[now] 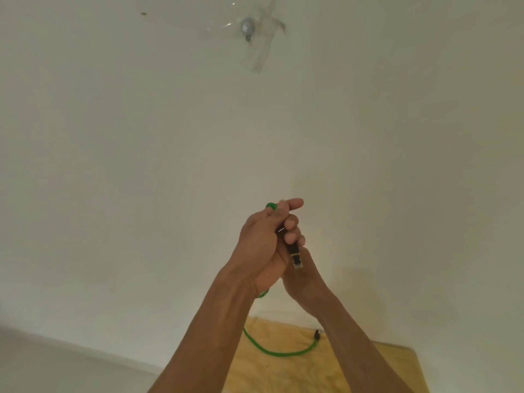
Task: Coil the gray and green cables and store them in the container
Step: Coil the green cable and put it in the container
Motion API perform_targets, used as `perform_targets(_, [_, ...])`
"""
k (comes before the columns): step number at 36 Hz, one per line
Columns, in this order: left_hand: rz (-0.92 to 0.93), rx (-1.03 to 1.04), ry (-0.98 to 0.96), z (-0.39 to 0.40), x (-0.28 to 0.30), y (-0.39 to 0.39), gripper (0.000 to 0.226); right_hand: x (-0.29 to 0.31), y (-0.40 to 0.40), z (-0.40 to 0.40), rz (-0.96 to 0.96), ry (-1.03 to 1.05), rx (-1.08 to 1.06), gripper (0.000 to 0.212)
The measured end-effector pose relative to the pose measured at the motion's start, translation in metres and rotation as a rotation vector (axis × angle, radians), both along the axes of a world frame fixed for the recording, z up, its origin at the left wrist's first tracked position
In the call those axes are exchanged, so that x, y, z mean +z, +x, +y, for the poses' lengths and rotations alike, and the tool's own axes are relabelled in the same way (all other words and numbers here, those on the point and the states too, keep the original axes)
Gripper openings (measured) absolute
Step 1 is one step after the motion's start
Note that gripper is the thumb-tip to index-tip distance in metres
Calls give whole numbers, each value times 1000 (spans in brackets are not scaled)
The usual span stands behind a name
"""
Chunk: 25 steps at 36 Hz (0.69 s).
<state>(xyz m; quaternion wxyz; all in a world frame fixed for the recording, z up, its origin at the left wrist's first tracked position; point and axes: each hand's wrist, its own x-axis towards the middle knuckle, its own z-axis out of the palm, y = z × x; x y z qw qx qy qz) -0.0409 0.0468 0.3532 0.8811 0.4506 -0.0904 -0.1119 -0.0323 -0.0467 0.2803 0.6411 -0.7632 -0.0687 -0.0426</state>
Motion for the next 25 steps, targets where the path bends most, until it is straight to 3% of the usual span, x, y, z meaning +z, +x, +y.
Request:
perform_targets(5, [-41, 24, 8, 8, -5, 29, 24, -20, -8, 0, -1, 65, -65, 22])
perform_targets(13, [-315, 118, 450, 22, -30, 60, 22, -28, -23, -13, -113, -139, -221, 12])
perform_targets(21, [-487, -26, 882, 24, -57, 54, 24, 3, -15, -50, -294, -532, -138, 16])
perform_targets(25, [-399, -198, 854, 22, -67, 39, 50, 17, -6, -57, -410, -603, -117, 14])
